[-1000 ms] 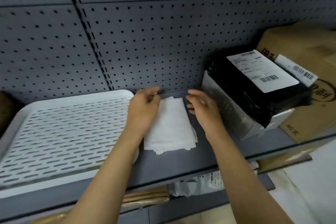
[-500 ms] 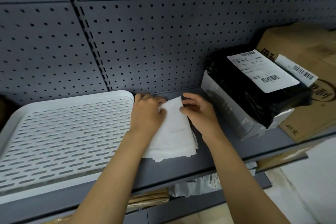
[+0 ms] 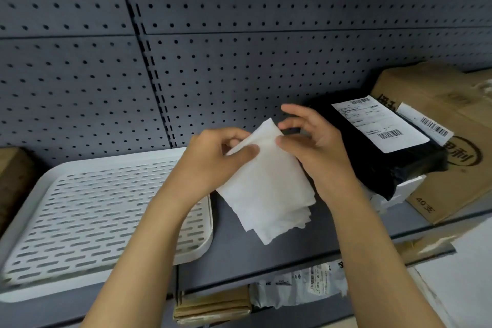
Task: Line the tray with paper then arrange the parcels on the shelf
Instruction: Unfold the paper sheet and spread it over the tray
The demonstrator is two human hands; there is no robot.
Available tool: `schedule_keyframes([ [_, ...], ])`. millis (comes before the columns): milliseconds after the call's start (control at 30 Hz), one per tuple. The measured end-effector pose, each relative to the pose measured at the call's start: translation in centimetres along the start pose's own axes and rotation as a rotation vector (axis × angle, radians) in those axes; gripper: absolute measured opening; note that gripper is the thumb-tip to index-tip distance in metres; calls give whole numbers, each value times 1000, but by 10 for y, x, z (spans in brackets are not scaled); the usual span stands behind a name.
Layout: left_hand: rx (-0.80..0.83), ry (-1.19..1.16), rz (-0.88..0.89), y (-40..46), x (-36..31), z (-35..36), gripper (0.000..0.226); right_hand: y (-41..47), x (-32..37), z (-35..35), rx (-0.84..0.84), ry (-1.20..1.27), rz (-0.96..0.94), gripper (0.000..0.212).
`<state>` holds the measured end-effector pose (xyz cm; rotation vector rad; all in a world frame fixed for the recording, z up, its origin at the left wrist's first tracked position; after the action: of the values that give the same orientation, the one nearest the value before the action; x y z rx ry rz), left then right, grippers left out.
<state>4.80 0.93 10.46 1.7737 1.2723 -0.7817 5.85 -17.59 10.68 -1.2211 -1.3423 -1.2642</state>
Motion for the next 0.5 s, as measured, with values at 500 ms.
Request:
schedule_keyframes([
  [500,-443,-509,-72,-67,-45,-105,25,-59,93,124,170,-219,-371,38],
])
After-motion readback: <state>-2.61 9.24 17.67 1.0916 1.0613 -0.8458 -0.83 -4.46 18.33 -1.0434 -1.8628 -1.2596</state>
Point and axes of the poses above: each hand's wrist, its own y-axis towards the middle knuckle, its own z-axis out of the palm, x = y × z, the point moved 9 cm from there along y, towards the middle knuckle, and after that the axes turned 8 degrees about z, right-handed, at the moved point
